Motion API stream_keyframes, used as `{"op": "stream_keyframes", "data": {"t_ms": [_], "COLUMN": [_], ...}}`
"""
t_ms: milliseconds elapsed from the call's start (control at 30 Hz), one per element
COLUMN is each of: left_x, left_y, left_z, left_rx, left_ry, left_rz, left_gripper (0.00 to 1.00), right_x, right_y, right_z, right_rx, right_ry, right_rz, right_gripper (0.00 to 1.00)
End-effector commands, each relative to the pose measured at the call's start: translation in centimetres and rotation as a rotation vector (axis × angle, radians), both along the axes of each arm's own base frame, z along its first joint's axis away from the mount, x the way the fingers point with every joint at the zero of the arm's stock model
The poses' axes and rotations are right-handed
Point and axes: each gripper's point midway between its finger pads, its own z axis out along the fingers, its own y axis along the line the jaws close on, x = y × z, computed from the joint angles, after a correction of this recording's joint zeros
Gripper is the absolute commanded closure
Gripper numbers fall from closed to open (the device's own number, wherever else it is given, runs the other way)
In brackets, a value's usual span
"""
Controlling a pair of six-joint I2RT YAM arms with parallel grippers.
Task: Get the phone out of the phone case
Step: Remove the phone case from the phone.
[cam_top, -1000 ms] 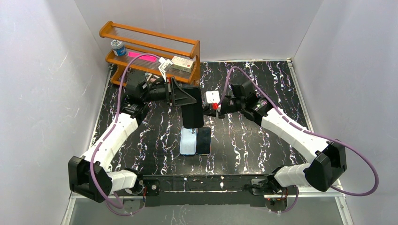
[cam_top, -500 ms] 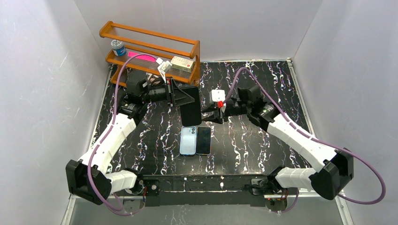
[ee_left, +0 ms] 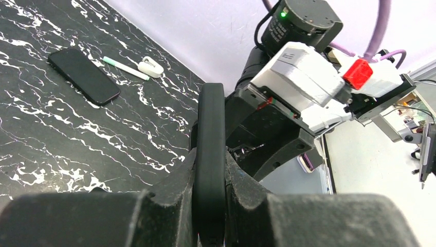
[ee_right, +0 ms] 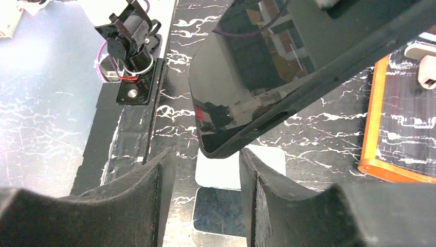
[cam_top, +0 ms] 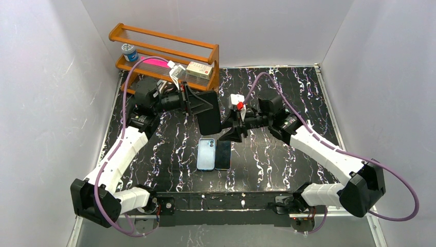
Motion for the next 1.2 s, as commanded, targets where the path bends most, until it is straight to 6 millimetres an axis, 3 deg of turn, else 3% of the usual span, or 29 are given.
{"op": "stream_keyframes", "data": {"t_ms": [0,367,900,1167], "left_x": [-2.1,-2.8,-3.4,-3.9], "left_y": [0.4,0.6,0.7,0.6], "left_z": [2.8,1.8,1.9,2.1], "left_rx": [-0.051,-0.012,-0.014,-0.019], "left_ry": [-0.112,-0.116,-0.123,-0.119], "left_rz": [-0.042,-0.058,-0.076,-0.102], "left_gripper": [1.0,1.0,1.0,1.0], "right_x": [0.0,-0.7,-1.0,-0.7], "right_y": [0.7,0.9,1.4,1.7], "right_z": [1.8,2.6,2.7,3.1], "right_rx": [0.051,0.063,0.071,0.088], "right_ry": [0.014,0.033,0.067,0.047], "right_rz": [0.018,0.075,0.126,0.136], "right_gripper": [0.46,0.59,0.63,0.85]}}
